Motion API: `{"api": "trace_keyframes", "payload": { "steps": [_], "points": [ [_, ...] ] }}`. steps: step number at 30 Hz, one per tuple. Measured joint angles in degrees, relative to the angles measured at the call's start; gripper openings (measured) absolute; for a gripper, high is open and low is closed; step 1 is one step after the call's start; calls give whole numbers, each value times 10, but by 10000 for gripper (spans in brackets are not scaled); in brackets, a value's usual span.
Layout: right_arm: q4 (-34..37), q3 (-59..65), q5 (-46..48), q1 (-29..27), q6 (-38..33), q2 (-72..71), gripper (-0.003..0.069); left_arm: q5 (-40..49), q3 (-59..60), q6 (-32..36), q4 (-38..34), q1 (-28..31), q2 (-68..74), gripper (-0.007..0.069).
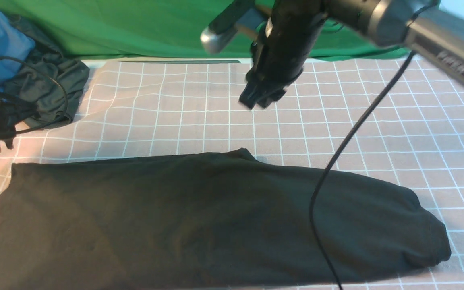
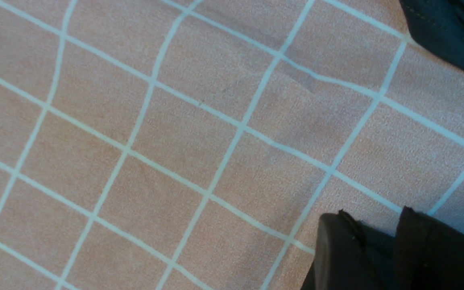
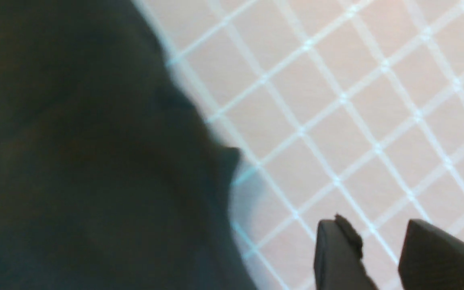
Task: Fold a long-sleeved shirt over a pink coffee tablecloth.
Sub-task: 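Pull the folded dark garment lengthwise by its ends to straighten it flat on the table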
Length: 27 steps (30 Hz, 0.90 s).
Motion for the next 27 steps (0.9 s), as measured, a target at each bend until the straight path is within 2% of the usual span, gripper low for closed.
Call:
{"api": "trace_keyframes", "payload": {
  "steps": [1, 4, 5, 6, 8, 12, 15, 17, 19, 20, 21, 24, 27],
  "points": [
    [0, 1, -1, -10, 6, -10, 269, 12, -9, 0, -1, 0, 0, 267],
    [-1, 12, -3, -39, 26, -38, 269, 50, -34, 3, -17, 0, 0, 326],
    [-1, 20, -3, -50, 33, -50, 269, 74, -46, 9, -37, 1, 0, 341],
    [-1, 50, -5, -70, 46, -76, 269, 103, -59, 38, -89, 1, -4, 335],
    [5, 105, -5, -101, 58, -111, 269, 130, -58, 94, -183, 0, -19, 286],
    [33, 254, -4, -162, 76, -184, 269, 126, -16, 199, -337, -27, -71, 93],
    [39, 364, -2, -198, 91, -225, 273, 117, 35, 228, -369, -84, -115, 24],
    [41, 429, -7, -219, 100, -246, 295, 115, 74, 228, -375, -125, -136, 12],
    [43, 482, -22, -232, 106, -255, 334, 111, 100, 228, -375, -164, -147, 13],
    [46, 518, -44, -241, 113, -260, 385, 103, 126, 228, -376, -192, -152, 13],
    [47, 529, -52, -243, 115, -260, 402, 101, 133, 228, -376, -202, -153, 13],
    [63, 610, -123, -252, 121, -261, 573, 73, 189, 228, -376, -277, -153, 13],
    [90, 646, -172, -252, 113, -260, 661, 45, 221, 218, -376, -315, -153, 13]
  ]
}}
